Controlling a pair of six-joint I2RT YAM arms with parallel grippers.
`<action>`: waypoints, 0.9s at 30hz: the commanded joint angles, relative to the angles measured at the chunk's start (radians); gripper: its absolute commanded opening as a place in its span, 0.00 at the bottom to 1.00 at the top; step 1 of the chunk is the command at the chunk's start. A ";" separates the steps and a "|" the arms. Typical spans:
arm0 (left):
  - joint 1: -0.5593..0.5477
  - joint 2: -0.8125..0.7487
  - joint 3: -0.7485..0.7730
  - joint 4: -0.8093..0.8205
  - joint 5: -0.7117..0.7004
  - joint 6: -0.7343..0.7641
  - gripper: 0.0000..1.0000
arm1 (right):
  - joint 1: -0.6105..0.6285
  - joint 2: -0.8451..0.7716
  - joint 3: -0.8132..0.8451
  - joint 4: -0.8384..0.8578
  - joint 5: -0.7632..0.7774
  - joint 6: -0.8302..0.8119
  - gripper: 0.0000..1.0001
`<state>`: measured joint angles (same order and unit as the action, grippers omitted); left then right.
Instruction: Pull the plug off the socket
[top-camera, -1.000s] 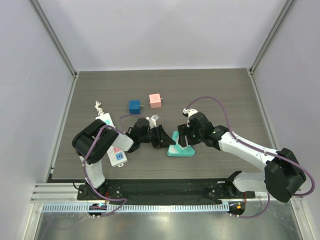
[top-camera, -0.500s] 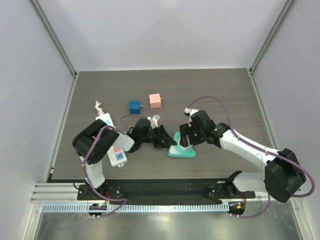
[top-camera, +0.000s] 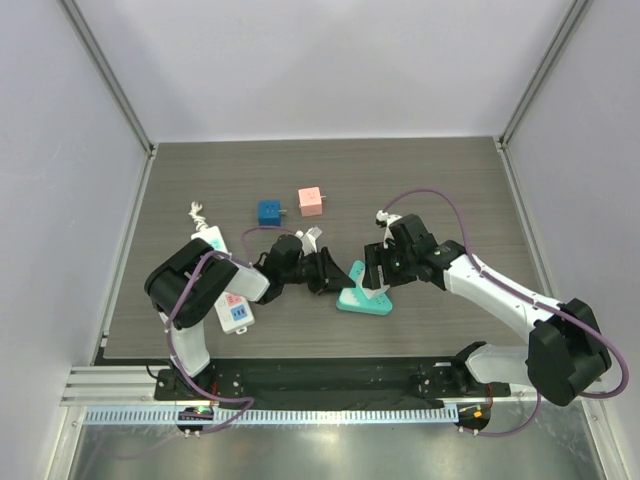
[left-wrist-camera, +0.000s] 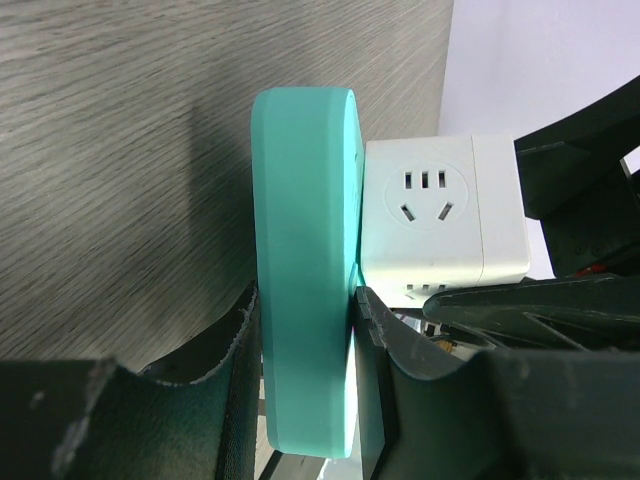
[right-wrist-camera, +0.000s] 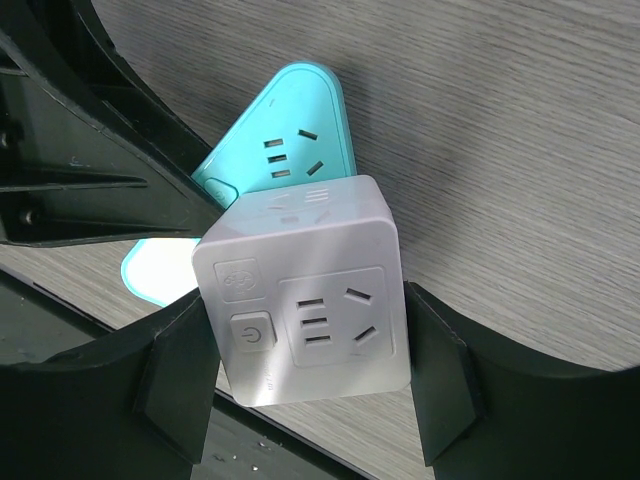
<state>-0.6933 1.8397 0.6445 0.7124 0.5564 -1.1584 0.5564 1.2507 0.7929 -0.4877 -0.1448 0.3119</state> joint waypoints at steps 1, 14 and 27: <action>0.000 0.018 -0.022 -0.166 -0.105 0.078 0.00 | -0.016 -0.059 0.095 0.115 -0.036 0.046 0.01; 0.000 0.013 -0.025 -0.172 -0.108 0.080 0.00 | -0.153 -0.092 0.057 0.113 -0.159 0.058 0.01; -0.002 0.004 -0.026 -0.192 -0.130 0.083 0.00 | -0.228 -0.091 -0.017 0.170 -0.224 0.090 0.01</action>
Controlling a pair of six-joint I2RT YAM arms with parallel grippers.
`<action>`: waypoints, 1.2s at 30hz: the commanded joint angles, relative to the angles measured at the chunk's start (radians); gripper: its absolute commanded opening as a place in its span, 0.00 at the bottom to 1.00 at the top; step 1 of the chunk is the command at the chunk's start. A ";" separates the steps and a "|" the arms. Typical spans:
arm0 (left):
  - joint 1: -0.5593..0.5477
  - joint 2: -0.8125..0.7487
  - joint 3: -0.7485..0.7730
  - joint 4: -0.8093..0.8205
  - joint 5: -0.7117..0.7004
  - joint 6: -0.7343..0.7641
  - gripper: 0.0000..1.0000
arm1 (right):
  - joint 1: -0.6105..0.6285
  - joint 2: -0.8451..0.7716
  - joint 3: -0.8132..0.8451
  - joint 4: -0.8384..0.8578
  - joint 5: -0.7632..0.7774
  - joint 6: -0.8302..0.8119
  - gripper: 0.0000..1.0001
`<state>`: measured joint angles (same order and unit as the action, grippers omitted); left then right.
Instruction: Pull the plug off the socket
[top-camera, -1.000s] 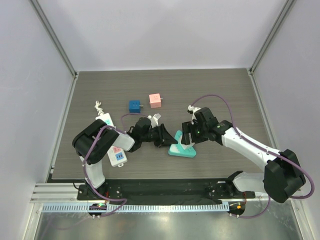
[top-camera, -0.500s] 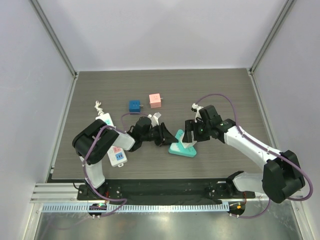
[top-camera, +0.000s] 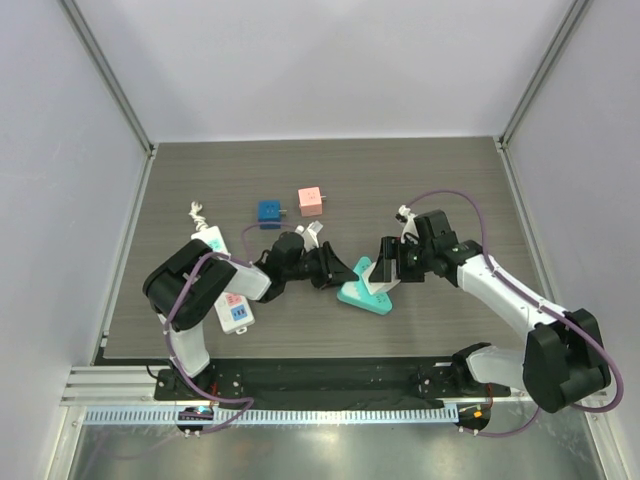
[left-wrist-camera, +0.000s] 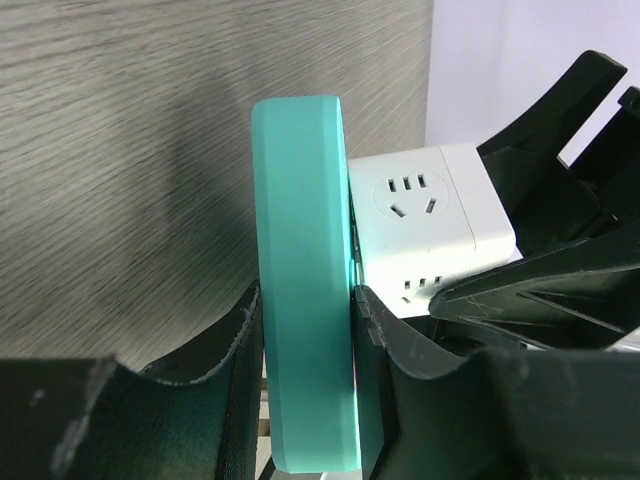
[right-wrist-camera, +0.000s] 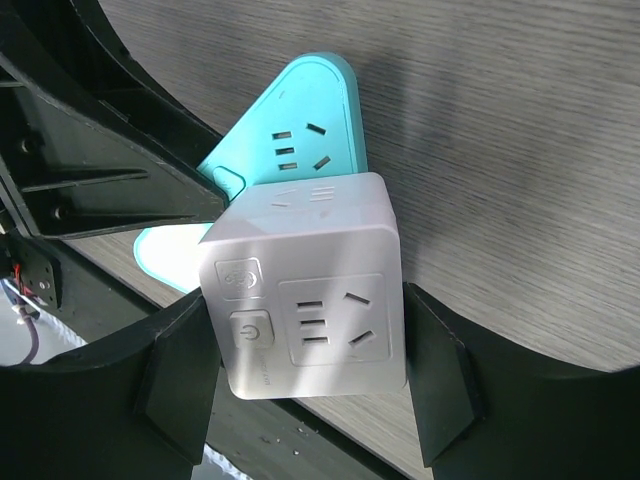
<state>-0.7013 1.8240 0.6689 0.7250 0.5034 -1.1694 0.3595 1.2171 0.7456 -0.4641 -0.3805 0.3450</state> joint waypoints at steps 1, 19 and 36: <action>0.006 0.018 -0.051 -0.211 -0.080 0.094 0.00 | -0.030 -0.059 0.028 0.147 0.035 0.054 0.01; -0.027 -0.023 -0.003 -0.383 -0.201 0.139 0.00 | 0.219 -0.044 0.146 0.018 0.439 0.029 0.01; -0.032 -0.031 -0.003 -0.395 -0.210 0.148 0.00 | 0.044 -0.103 0.100 0.059 0.170 0.069 0.01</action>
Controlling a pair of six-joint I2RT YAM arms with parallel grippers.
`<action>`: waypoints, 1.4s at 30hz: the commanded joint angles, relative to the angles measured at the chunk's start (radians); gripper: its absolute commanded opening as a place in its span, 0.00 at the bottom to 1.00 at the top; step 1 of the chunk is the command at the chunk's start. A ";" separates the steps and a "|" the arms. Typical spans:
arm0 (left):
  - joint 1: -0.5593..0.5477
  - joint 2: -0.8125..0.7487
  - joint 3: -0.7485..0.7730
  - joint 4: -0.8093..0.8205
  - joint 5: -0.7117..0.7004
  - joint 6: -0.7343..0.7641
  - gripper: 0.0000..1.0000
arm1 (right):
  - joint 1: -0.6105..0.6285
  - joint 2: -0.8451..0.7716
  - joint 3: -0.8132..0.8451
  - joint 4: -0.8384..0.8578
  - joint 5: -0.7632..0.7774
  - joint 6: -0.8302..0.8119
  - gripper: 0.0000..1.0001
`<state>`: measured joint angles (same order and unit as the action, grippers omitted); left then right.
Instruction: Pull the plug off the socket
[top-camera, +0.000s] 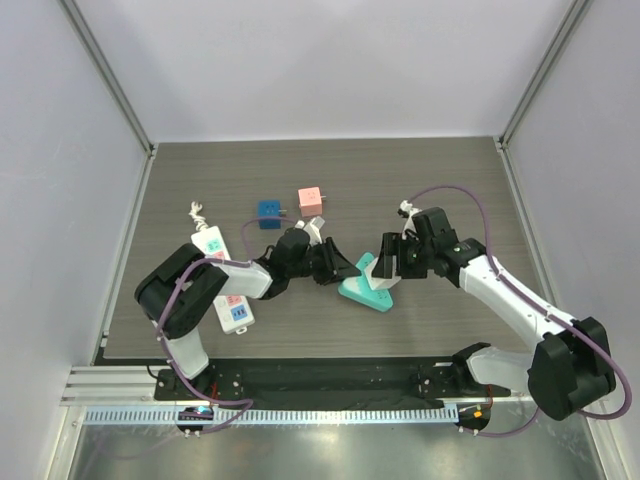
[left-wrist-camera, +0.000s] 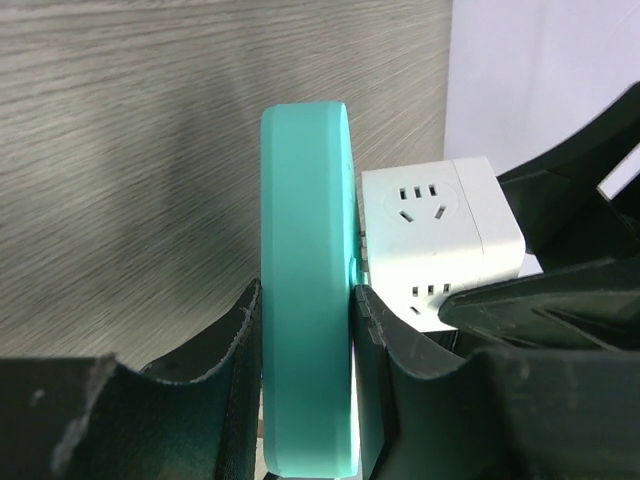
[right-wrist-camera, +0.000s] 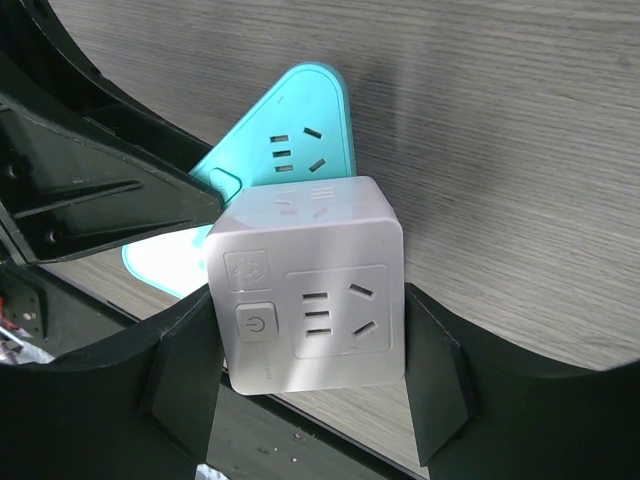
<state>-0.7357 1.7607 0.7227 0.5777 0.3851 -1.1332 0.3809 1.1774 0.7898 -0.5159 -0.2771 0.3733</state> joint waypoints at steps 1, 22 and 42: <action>0.002 0.033 -0.057 -0.251 -0.095 0.112 0.00 | 0.044 -0.059 0.061 0.103 0.099 0.038 0.01; -0.013 -0.015 -0.097 -0.155 -0.058 0.142 0.22 | 0.081 0.042 0.195 0.088 0.167 -0.002 0.01; -0.011 -0.294 -0.359 0.102 -0.192 0.139 0.81 | 0.070 0.473 0.173 1.011 0.404 -0.007 0.07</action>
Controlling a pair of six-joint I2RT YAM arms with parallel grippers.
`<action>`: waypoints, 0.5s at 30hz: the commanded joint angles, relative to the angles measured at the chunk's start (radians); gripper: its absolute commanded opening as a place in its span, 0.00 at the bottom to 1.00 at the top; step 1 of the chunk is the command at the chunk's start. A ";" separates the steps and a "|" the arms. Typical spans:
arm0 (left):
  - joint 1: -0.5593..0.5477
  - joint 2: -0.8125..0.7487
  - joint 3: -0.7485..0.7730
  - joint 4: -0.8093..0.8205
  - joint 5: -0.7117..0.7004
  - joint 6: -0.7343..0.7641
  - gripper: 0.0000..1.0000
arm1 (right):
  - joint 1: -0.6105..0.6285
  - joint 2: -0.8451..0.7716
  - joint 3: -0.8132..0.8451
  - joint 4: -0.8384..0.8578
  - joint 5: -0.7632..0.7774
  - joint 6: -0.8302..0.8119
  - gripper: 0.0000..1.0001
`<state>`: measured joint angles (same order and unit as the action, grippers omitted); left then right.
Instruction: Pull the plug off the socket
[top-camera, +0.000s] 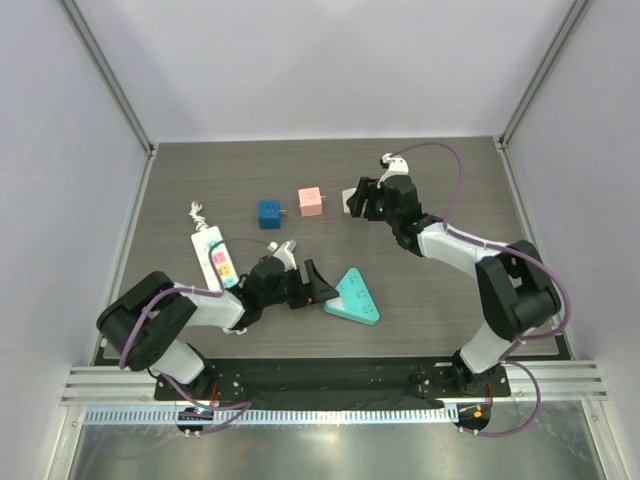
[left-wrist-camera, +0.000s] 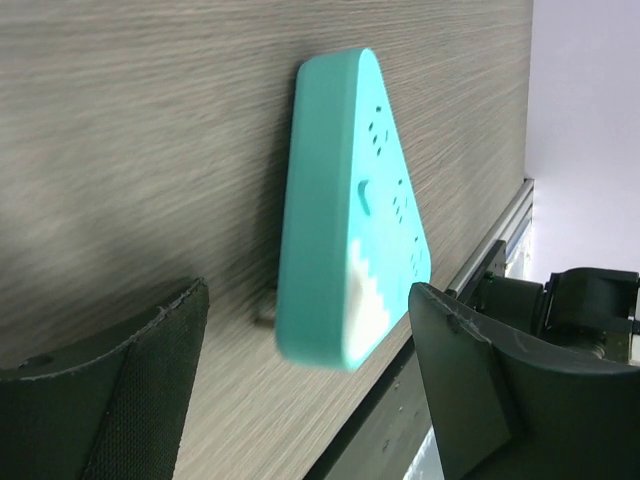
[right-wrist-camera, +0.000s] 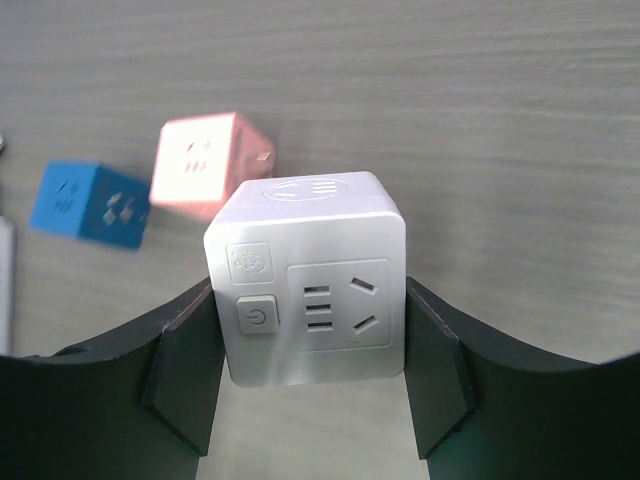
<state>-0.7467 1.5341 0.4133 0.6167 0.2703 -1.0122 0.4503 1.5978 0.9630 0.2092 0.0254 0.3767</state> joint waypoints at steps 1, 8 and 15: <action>0.000 -0.086 -0.062 0.064 -0.088 0.018 0.81 | 0.004 0.097 0.000 0.314 0.138 -0.010 0.07; 0.000 -0.180 -0.105 0.009 -0.146 0.043 0.82 | 0.030 0.296 0.104 0.409 0.275 -0.030 0.07; -0.002 -0.210 -0.122 0.002 -0.157 0.054 0.81 | 0.039 0.396 0.175 0.361 0.301 -0.033 0.13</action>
<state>-0.7467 1.3437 0.2996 0.6121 0.1467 -0.9867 0.4824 1.9862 1.0885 0.4942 0.2607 0.3576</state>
